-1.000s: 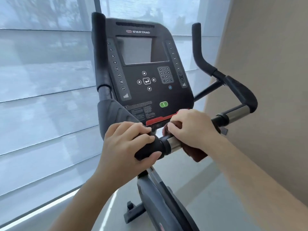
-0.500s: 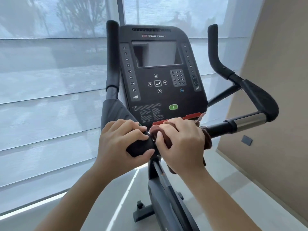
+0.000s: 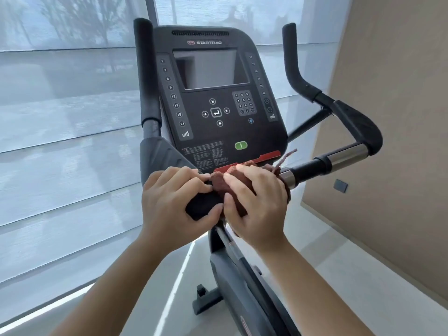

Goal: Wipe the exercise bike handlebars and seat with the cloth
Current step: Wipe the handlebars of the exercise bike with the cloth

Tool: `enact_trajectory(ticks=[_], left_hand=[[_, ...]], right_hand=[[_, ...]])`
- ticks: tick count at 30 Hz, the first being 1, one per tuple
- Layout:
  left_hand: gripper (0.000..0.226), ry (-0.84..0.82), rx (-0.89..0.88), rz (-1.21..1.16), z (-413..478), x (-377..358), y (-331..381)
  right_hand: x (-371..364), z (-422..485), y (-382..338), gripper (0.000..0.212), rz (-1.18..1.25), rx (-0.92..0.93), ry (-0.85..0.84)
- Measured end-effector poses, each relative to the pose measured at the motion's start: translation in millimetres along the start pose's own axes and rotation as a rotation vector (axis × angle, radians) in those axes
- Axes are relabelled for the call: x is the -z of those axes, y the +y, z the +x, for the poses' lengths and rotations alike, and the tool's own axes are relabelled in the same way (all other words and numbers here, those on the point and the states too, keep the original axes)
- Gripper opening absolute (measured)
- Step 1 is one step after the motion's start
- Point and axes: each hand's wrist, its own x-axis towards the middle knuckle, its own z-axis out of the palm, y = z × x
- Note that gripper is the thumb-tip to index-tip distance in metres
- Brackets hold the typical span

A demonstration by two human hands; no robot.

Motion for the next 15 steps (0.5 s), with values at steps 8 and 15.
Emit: enact_trajectory(ticks=[8,15], left_hand=[[0.024,-0.029,-0.012,-0.043,0.2,3.8,-1.4],[0.023,-0.009,-0.054,-0.031,-1.0,2.0,-5.3]], right_hand=[[2.1,5.9,29.3,0.026,-0.078,-0.158,0.154],[21.4,20.4,55.1,0.027,-0.037,-0.054,-0.069]])
